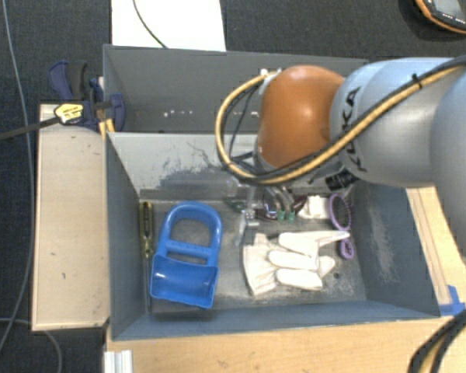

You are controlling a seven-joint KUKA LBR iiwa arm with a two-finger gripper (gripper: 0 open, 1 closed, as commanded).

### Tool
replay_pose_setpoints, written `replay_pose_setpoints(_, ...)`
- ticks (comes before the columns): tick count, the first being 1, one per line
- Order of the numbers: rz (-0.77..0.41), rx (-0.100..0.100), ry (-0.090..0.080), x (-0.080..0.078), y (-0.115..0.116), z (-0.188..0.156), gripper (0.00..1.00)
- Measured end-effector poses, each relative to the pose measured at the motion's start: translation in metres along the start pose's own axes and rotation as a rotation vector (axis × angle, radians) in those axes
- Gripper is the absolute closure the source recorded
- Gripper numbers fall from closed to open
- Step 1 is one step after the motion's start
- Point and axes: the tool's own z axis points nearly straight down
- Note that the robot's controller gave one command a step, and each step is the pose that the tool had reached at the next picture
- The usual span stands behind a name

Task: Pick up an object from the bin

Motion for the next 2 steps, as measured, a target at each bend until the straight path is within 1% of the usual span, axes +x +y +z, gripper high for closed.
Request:
replay_pose_setpoints(1,0.005,-0.001,-0.008,-0.002,-0.001,-0.005,0.0)
replay_pose_setpoints(2,-0.225,0.001,-0.002,0.019,0.077,0.09,0.0)
